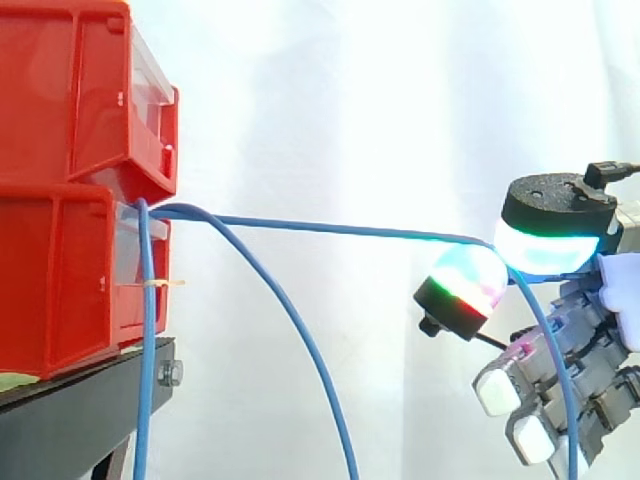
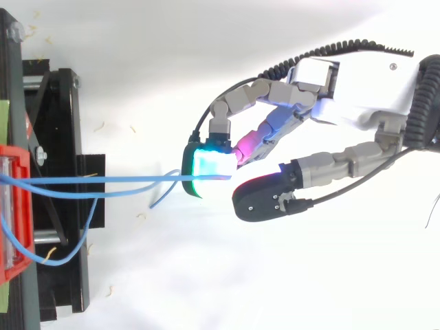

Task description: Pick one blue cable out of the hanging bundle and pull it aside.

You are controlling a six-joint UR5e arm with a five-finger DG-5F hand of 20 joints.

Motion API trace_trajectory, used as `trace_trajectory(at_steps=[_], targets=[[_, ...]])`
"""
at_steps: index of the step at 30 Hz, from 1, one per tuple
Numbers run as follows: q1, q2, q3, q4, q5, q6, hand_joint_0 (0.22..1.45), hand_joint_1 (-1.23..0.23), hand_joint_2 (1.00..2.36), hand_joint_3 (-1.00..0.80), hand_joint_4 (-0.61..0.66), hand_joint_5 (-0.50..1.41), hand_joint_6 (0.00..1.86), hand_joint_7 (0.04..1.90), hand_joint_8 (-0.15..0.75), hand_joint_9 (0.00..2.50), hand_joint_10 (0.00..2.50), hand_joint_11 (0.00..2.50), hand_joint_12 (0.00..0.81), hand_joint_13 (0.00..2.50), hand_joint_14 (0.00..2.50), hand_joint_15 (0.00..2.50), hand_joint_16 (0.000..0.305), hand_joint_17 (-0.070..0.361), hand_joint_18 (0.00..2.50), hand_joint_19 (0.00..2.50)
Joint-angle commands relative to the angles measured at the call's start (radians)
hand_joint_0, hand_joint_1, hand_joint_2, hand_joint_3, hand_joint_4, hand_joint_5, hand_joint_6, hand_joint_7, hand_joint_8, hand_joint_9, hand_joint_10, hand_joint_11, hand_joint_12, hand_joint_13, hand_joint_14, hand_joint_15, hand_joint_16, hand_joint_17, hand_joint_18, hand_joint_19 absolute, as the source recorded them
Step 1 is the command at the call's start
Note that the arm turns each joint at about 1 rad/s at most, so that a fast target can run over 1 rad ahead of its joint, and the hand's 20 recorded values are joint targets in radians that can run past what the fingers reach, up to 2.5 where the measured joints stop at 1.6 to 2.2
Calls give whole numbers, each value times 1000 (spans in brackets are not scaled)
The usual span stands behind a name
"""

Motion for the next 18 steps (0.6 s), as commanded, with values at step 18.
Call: trace_trajectory(at_steps=[18], targets=[[0, 0, 0, 0, 0, 1, 490, -819, 1627, 58, -243, -15, 850, 1302, 273, 932, 4, 190, 413, 852, 13, 467, 68, 152, 798, 341]])
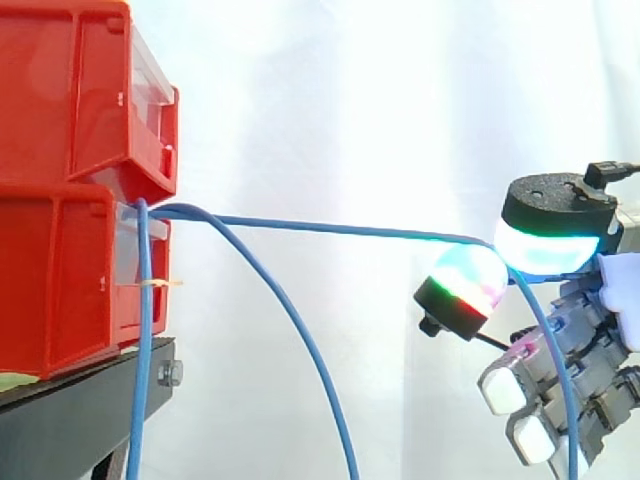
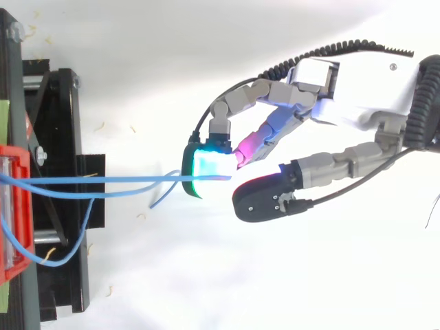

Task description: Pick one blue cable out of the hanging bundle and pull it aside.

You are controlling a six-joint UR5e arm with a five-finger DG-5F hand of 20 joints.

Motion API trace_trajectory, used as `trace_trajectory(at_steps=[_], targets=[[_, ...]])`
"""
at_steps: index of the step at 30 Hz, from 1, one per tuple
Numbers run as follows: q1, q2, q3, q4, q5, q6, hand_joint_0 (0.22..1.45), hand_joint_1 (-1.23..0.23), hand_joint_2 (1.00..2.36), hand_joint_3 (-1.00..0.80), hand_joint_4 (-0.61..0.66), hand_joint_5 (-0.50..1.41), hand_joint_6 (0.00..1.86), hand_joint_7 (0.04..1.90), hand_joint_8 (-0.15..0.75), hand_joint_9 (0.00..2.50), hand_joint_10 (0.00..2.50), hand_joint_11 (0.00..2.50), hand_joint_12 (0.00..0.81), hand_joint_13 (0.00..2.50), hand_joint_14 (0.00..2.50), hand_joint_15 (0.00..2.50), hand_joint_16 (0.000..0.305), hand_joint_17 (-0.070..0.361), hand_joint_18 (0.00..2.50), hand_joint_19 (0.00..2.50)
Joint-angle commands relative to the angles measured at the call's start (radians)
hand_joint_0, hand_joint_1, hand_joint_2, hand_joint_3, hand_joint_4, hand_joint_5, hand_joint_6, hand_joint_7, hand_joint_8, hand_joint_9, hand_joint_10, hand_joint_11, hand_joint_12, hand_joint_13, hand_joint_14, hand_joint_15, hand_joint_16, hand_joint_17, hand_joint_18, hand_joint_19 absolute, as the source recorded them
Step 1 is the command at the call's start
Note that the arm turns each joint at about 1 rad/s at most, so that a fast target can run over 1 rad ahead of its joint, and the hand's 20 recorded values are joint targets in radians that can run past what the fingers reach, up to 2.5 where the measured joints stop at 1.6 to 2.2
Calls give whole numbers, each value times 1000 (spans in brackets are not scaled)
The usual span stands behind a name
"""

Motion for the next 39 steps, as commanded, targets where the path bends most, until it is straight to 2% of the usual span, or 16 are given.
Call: trace_trajectory(at_steps=[1, 39], targets=[[1, 0, 0, 0, 0, 0, 488, -818, 1633, 56, -245, -14, 850, 1297, 274, 932, 6, 181, 417, 851, 15, 468, 68, 152, 799, 340], [-1, 0, 0, 0, 0, 0, 489, -833, 1615, 54, -238, -13, 845, 1293, 276, 934, 4, 188, 420, 829, 13, 453, 68, 153, 802, 322]])
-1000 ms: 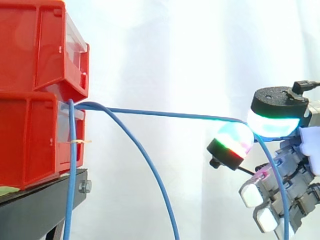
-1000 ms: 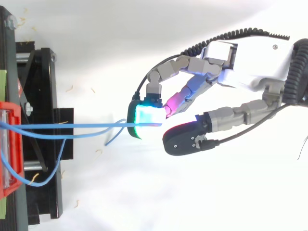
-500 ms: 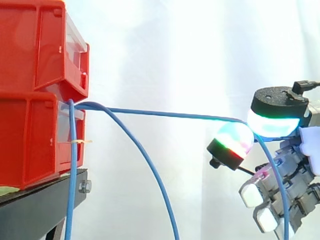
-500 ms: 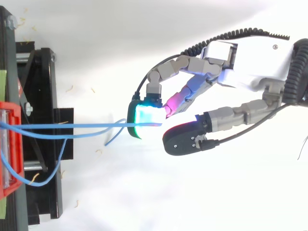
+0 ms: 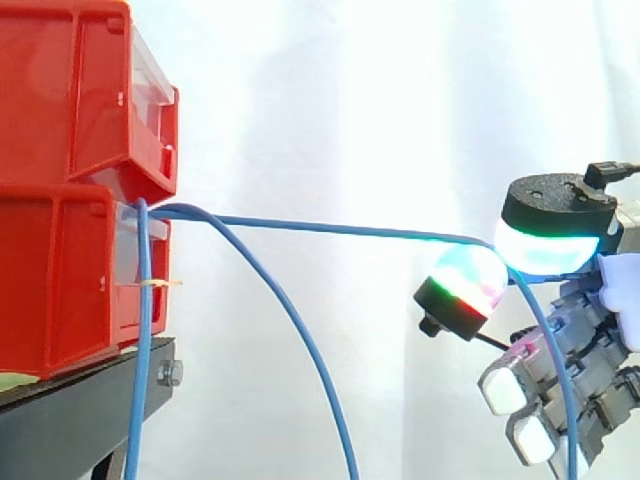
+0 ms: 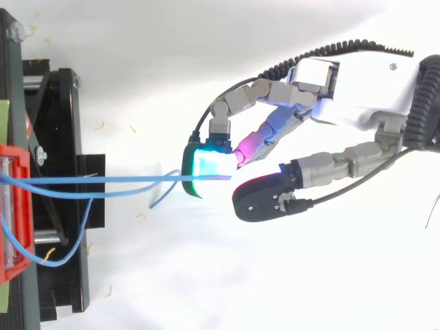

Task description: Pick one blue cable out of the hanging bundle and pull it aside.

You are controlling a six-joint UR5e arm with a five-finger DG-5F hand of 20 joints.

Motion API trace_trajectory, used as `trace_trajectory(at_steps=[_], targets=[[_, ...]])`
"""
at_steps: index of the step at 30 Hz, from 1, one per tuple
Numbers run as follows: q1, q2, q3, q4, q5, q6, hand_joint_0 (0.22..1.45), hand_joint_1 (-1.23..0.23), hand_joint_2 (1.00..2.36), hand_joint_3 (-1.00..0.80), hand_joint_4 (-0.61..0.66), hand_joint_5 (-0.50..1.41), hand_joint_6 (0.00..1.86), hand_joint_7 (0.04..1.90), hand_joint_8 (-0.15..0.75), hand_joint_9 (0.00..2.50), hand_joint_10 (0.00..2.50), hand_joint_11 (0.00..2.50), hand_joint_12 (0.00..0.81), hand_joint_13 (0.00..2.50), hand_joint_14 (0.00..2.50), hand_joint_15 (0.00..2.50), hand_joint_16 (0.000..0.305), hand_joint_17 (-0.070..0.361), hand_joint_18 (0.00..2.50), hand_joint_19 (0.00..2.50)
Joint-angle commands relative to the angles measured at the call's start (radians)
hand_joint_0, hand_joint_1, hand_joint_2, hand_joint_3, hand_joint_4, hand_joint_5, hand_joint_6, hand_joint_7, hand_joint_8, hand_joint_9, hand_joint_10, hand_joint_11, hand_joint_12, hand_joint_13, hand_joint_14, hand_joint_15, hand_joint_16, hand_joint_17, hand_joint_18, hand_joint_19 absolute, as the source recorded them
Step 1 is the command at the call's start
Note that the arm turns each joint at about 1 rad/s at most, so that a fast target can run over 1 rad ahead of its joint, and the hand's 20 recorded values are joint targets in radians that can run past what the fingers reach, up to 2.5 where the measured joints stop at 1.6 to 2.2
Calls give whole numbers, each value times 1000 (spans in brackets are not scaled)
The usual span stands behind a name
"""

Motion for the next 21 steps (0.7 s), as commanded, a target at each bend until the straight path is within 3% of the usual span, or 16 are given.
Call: trace_trajectory(at_steps=[1, 21], targets=[[0, 0, 0, 0, 0, 0, 489, -835, 1616, 52, -235, -13, 844, 1301, 276, 934, 4, 188, 420, 828, 15, 457, 68, 153, 801, 320], [0, 0, 0, 0, 0, 0, 493, -841, 1596, 60, -232, -13, 842, 1298, 275, 934, 4, 189, 421, 829, 13, 453, 68, 153, 802, 326]])
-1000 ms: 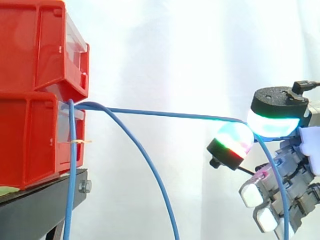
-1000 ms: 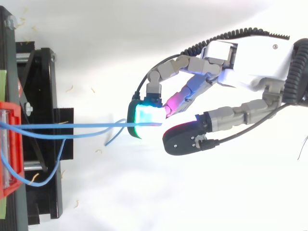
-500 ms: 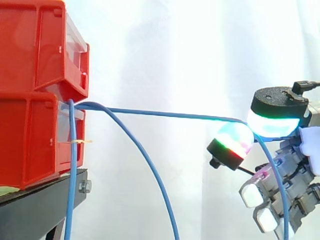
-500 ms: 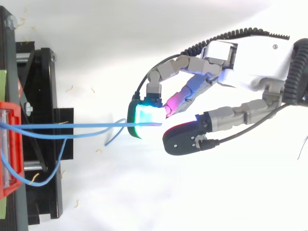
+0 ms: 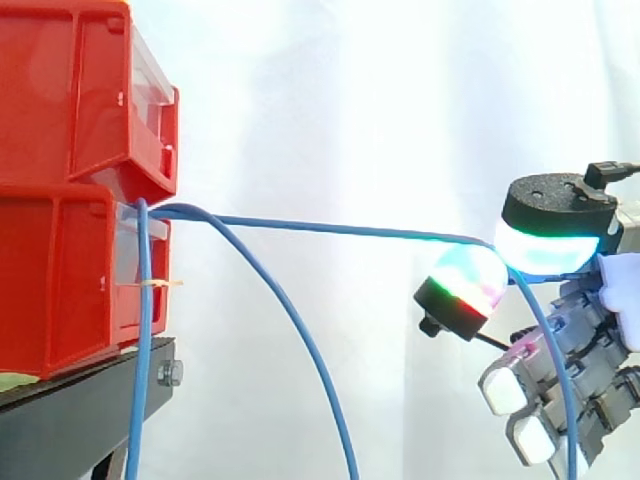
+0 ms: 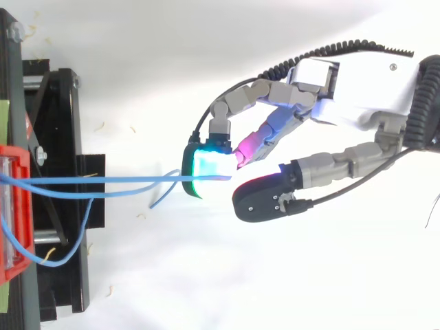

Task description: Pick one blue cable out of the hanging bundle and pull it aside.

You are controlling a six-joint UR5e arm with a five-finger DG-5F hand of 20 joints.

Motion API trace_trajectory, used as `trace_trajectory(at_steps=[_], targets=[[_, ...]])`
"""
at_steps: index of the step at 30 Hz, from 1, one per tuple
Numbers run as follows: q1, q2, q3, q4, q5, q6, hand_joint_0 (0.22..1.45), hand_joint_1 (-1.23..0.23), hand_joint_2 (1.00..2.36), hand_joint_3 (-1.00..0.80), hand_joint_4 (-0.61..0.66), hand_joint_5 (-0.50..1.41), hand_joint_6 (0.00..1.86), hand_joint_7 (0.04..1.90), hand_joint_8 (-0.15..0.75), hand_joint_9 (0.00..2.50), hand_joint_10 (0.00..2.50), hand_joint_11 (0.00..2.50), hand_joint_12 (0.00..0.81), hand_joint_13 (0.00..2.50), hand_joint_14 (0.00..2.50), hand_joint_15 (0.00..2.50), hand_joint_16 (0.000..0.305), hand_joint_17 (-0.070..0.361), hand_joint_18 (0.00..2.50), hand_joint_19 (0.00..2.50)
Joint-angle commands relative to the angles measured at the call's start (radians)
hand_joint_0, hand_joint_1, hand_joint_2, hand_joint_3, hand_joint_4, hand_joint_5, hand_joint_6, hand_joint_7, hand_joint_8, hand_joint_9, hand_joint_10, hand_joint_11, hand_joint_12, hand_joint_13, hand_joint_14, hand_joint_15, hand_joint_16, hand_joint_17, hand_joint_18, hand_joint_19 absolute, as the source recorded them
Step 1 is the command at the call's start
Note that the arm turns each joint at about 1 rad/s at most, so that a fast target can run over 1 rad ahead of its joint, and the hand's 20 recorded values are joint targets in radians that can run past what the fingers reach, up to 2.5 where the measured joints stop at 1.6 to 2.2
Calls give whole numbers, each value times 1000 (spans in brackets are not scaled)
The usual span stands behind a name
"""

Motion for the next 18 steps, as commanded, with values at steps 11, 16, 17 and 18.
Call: trace_trajectory(at_steps=[11, 16, 17, 18], targets=[[1, 0, 0, 0, 0, -1, 494, -841, 1592, 60, -231, -13, 842, 1299, 275, 938, 4, 196, 419, 829, 13, 455, 68, 152, 801, 326], [-1, 0, 0, 0, 0, -1, 492, -842, 1601, 52, -231, -13, 841, 1300, 276, 938, 5, 189, 422, 831, 13, 451, 68, 152, 802, 330], [-1, 0, 0, 0, 0, -1, 494, -842, 1591, 60, -233, -13, 841, 1303, 276, 938, 4, 190, 421, 830, 13, 458, 68, 152, 801, 323], [1, 0, 0, 0, 0, 0, 494, -842, 1591, 60, -232, -13, 841, 1304, 276, 939, 4, 184, 419, 831, 13, 450, 68, 153, 801, 323]])
